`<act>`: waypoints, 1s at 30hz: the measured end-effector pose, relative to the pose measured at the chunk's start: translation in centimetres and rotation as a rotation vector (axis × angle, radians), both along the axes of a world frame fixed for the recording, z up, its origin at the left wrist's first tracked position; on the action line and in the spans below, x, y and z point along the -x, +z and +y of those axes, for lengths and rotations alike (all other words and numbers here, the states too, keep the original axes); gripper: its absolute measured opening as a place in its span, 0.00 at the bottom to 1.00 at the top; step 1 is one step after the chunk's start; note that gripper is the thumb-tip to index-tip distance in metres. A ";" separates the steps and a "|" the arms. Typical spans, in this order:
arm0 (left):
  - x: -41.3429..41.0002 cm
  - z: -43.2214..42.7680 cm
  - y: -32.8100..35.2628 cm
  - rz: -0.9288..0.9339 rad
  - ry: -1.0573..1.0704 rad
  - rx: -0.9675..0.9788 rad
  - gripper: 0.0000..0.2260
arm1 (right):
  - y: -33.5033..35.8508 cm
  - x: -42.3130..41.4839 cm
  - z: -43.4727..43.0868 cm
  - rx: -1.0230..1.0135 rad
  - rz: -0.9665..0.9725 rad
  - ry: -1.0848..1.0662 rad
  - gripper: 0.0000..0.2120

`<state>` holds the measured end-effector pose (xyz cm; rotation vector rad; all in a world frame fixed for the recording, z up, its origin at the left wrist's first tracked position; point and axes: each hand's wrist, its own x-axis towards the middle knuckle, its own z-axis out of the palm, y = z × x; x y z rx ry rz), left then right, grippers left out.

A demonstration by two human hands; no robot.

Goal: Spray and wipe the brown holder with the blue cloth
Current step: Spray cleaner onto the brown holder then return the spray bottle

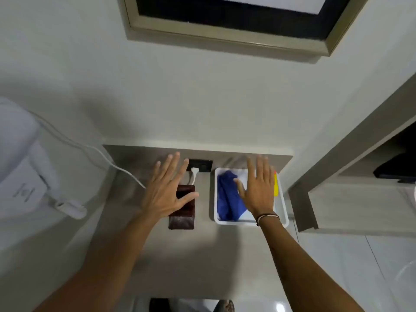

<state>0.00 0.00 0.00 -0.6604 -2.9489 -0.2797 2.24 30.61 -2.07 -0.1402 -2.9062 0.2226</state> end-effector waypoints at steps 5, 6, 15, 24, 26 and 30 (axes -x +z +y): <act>-1.5 -0.2 -3.2 -0.137 -0.045 0.061 0.51 | -2.2 -1.5 3.1 0.173 0.009 -0.266 0.35; -1.6 -0.1 -3.5 -0.154 -0.051 0.054 0.51 | -2.8 -1.7 3.4 0.256 0.003 -0.267 0.36; -1.8 -0.3 -2.9 -0.222 -0.081 0.109 0.61 | -4.7 -2.0 4.1 0.895 0.114 -0.489 0.33; -0.9 -1.4 -1.2 -0.355 -0.083 -0.106 0.47 | -3.2 -3.3 5.1 0.875 0.231 -0.330 0.20; -1.1 -2.5 -1.3 -0.385 -0.070 -0.193 0.47 | -1.7 -4.7 4.6 0.872 0.309 -0.301 0.19; -1.3 -5.3 -1.4 -0.453 -0.080 -0.306 0.50 | 1.4 -8.5 2.0 1.092 0.351 -0.221 0.25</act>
